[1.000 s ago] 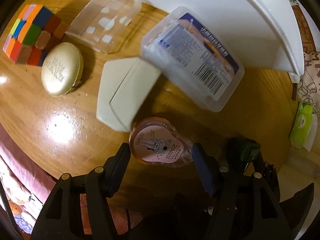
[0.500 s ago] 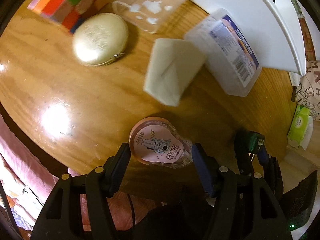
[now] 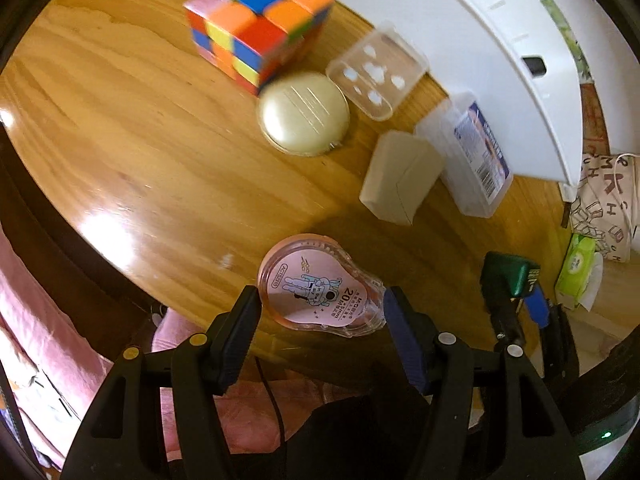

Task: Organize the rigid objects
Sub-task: 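Carry the tape roll with the left tool while the right tool carries the bottle over the bin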

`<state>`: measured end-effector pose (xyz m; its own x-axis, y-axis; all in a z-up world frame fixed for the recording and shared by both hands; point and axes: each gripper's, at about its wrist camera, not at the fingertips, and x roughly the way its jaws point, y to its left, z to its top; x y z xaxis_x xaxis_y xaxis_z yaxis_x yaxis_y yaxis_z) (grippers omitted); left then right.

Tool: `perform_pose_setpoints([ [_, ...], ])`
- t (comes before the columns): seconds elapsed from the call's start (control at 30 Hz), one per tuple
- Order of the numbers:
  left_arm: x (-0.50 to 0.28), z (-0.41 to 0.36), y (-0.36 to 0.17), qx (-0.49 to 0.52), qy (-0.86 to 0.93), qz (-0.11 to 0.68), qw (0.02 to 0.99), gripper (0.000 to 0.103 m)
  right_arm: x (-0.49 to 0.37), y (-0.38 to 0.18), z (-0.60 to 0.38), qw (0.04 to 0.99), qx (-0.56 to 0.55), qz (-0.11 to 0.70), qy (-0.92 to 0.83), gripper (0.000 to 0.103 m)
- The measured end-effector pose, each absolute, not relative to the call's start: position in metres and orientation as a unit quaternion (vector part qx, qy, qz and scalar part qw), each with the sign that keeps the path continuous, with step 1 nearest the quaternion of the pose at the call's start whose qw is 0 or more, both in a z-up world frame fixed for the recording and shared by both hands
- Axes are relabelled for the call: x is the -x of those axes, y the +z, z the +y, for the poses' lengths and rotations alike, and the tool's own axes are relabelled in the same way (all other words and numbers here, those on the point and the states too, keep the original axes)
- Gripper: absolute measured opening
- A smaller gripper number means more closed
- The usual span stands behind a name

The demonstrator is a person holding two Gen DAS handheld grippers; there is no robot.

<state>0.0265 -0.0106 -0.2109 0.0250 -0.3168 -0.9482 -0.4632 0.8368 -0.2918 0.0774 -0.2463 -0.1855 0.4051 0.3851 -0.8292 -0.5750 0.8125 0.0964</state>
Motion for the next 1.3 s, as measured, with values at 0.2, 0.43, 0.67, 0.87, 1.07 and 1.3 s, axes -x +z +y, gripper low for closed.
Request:
perform_pose_setpoints([
  [0.2,-0.017,0.002,-0.183,0.262,0.041,0.675,0.688,0.067,-0.084,-0.161,-0.226,0.839,0.113,0.438,0.301,0.043],
  [0.43,-0.037,0.001,-0.136,0.215,0.018,0.643,0.735,0.067,-0.095,-0.138,-0.207,0.850,0.115,0.421,0.296,0.043],
  [0.67,-0.096,0.018,-0.083,0.174,-0.007,0.608,0.775,0.067,-0.108,-0.117,-0.188,0.868,0.100,0.402,0.273,0.043],
  [0.87,-0.129,0.024,-0.068,0.152,-0.035,0.589,0.793,0.067,-0.124,-0.104,-0.172,0.883,0.084,0.389,0.250,0.043],
  [1.07,-0.163,0.028,-0.054,0.121,-0.071,0.564,0.814,0.067,-0.143,-0.097,-0.162,0.896,0.067,0.380,0.220,0.043],
  [1.3,-0.200,0.030,-0.049,0.106,-0.121,0.519,0.839,0.067,-0.167,-0.102,-0.159,0.905,0.046,0.385,0.178,0.043],
])
